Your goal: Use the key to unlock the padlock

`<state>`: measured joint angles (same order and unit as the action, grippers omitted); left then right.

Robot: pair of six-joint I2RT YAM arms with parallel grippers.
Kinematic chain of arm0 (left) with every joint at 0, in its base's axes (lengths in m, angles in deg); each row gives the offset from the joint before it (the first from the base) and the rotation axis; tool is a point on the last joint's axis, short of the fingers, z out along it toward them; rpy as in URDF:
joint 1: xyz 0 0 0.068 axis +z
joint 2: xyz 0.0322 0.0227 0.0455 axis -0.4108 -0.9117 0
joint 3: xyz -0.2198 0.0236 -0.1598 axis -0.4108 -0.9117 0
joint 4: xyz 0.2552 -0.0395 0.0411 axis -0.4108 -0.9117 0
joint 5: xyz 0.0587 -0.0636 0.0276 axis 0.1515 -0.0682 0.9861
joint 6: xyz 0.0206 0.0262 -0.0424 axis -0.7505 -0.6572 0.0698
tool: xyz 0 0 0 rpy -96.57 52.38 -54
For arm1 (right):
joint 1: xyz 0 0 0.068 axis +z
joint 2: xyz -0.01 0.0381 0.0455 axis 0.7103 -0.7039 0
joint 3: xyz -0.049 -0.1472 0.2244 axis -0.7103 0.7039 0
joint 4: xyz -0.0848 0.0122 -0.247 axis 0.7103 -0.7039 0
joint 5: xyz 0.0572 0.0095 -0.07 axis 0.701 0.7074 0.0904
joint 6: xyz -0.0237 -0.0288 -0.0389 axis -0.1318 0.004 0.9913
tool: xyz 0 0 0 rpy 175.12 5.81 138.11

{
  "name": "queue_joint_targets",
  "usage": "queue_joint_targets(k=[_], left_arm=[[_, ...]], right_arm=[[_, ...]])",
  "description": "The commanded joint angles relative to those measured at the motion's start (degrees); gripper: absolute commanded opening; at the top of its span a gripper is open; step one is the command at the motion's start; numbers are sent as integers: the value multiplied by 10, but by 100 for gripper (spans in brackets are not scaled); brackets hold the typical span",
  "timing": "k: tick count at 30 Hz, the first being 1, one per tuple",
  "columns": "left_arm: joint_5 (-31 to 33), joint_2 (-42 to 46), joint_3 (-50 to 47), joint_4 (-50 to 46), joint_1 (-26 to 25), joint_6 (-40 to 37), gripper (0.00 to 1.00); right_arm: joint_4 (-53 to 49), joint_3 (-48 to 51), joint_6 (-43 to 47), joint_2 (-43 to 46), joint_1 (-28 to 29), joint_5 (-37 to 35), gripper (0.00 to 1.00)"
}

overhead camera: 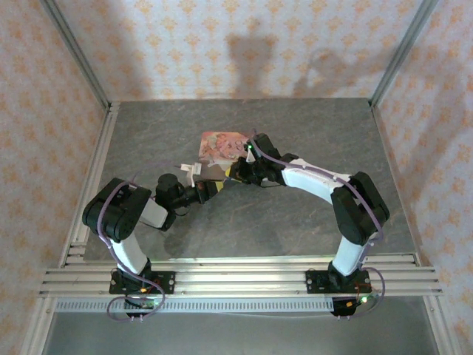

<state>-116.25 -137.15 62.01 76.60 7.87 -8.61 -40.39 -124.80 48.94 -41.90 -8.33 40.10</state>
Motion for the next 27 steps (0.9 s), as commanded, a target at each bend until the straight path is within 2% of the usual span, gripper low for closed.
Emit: queue_joint_targets(k=[1, 27], left_arm=[[-15, -5, 12, 25, 4, -12, 0], [11, -6, 14, 9, 3, -44, 0]], right_arm=[[42, -7, -21, 26, -3, 33, 0], [30, -7, -29, 34, -8, 47, 0]])
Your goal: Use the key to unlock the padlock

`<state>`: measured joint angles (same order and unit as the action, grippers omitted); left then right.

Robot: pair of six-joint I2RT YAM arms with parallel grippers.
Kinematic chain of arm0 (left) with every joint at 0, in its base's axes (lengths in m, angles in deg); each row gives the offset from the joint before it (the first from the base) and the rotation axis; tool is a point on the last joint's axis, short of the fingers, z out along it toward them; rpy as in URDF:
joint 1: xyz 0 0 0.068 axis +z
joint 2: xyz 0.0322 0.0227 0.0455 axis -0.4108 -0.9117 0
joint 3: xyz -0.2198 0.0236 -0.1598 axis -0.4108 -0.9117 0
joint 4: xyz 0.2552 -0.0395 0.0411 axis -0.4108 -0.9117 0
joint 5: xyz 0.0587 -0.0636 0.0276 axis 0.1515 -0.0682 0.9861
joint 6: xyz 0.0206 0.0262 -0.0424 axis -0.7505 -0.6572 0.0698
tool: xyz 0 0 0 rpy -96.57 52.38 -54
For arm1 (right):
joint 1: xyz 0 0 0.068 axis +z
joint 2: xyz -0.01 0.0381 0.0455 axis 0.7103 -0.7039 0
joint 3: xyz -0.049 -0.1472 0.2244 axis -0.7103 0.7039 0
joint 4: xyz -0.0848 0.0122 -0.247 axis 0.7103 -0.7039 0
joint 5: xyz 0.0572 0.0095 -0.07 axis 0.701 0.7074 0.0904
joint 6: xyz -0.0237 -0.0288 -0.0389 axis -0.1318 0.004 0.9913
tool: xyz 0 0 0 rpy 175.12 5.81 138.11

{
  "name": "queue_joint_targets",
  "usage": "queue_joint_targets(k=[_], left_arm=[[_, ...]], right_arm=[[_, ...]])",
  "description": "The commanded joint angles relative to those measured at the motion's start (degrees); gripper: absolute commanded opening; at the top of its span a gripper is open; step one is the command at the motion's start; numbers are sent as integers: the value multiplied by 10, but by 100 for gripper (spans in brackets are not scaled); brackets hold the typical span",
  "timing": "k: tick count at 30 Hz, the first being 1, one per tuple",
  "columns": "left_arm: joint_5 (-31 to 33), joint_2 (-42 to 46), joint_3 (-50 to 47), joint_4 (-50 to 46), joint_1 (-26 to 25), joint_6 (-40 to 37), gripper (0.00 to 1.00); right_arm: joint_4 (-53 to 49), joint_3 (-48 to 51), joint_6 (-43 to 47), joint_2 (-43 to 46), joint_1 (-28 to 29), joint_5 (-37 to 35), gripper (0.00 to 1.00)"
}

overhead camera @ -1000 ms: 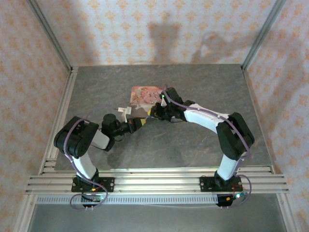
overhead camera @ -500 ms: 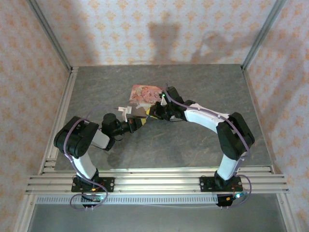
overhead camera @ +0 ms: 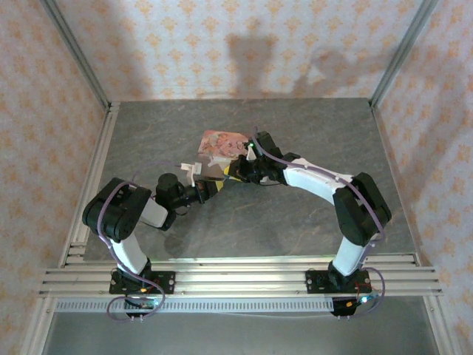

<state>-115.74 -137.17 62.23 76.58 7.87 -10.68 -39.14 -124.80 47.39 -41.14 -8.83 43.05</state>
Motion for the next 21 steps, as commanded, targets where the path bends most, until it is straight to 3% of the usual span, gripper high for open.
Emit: queue_joint_targets(k=[1, 21], left_arm=[[6, -5, 11, 10, 3, -23, 0], [8, 21, 9, 10, -5, -22, 0]], right_arm=[[18, -8, -14, 27, -3, 18, 0], [10, -8, -10, 22, -3, 26, 0]])
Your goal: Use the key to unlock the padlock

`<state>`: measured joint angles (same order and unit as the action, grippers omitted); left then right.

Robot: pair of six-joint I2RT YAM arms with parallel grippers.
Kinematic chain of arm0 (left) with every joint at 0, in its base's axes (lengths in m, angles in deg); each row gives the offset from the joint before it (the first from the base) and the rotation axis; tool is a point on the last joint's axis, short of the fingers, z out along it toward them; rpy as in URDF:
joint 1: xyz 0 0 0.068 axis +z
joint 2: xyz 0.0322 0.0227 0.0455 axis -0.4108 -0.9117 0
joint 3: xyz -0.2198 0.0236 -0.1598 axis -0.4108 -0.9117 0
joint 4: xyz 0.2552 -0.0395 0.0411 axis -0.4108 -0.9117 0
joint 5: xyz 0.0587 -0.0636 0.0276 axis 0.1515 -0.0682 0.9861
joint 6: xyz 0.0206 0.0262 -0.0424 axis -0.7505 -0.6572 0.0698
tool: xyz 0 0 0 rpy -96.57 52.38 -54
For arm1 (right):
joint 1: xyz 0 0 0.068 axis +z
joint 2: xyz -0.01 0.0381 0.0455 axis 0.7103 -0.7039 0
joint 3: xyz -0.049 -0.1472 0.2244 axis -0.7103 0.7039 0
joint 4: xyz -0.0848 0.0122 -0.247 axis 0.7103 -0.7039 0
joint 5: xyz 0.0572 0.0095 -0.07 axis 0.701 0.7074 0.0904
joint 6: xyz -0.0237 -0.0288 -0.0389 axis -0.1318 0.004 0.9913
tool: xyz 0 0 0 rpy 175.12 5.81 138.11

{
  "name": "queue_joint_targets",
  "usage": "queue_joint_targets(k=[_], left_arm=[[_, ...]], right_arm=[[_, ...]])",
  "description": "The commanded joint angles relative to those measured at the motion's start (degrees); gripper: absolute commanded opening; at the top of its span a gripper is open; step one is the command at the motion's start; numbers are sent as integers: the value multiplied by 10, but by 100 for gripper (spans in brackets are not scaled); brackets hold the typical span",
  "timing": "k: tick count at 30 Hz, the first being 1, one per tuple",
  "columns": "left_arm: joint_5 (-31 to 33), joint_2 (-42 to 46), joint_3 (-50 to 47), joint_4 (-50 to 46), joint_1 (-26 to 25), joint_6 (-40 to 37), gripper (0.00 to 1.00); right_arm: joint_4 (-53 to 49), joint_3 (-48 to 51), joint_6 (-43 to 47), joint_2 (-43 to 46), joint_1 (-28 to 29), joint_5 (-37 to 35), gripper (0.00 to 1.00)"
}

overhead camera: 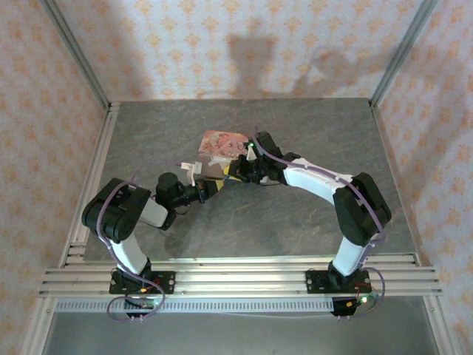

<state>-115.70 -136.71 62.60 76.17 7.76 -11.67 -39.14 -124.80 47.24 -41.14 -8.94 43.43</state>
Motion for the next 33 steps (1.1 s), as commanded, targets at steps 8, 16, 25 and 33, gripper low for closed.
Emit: queue_joint_targets(k=[8, 16, 25, 33], left_arm=[[4, 29, 3, 9, -4, -15, 0], [7, 27, 2, 9, -4, -16, 0], [8, 10, 15, 18, -4, -3, 0], [12, 7, 31, -6, -17, -10, 0]], right_arm=[[9, -6, -9, 23, -5, 21, 0], [9, -10, -11, 20, -5, 29, 0], [8, -9, -9, 21, -5, 45, 0], [15, -10, -13, 15, -4, 62, 0]])
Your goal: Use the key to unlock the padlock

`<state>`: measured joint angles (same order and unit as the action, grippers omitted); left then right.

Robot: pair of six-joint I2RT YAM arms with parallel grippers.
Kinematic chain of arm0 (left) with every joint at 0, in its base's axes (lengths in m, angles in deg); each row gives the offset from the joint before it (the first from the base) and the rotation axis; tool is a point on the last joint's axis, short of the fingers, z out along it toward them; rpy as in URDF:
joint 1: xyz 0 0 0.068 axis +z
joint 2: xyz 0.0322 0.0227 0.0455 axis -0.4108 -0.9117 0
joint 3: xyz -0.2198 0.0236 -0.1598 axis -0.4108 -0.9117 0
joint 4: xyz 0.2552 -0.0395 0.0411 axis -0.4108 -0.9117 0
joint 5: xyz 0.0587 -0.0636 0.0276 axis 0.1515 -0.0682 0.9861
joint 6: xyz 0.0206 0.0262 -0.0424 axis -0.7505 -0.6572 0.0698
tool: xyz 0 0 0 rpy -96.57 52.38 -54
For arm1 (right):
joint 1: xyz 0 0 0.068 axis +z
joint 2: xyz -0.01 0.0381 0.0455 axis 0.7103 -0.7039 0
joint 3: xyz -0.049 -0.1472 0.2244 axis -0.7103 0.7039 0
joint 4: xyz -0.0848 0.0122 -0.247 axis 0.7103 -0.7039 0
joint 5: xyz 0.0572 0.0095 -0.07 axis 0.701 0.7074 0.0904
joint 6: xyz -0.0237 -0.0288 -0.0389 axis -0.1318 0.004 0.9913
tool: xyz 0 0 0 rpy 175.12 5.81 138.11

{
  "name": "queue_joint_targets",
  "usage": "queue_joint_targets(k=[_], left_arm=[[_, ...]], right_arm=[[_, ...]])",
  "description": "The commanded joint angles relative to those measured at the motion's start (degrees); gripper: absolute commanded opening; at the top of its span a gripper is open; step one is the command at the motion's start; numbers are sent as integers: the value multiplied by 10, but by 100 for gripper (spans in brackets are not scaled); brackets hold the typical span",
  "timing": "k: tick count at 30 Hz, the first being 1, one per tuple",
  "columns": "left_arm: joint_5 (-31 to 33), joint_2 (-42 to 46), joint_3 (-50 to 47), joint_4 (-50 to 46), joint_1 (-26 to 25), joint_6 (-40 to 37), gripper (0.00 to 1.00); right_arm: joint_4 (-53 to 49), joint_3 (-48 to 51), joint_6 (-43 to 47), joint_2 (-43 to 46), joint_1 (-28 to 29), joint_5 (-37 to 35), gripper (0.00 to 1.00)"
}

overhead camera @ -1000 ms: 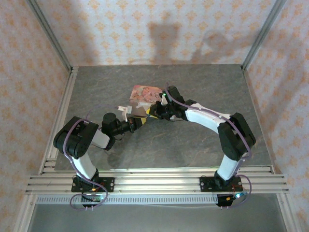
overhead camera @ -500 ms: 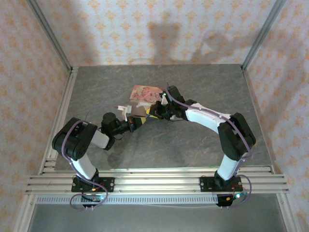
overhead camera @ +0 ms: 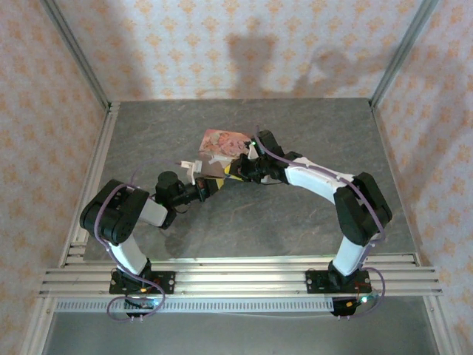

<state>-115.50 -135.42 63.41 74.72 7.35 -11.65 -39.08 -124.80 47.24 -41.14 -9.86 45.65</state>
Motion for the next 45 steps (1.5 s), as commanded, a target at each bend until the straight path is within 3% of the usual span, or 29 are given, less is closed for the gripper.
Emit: queue_joint_targets(k=[1, 29, 45], left_arm=[[14, -6, 23, 9, -14, -10, 0], [41, 13, 44, 26, -35, 52, 0], [75, -1, 56, 11, -53, 58, 0]], right_arm=[[11, -10, -11, 14, 5, 42, 0], [-112, -51, 79, 1, 5, 83, 0], [-95, -37, 75, -11, 5, 101, 0]])
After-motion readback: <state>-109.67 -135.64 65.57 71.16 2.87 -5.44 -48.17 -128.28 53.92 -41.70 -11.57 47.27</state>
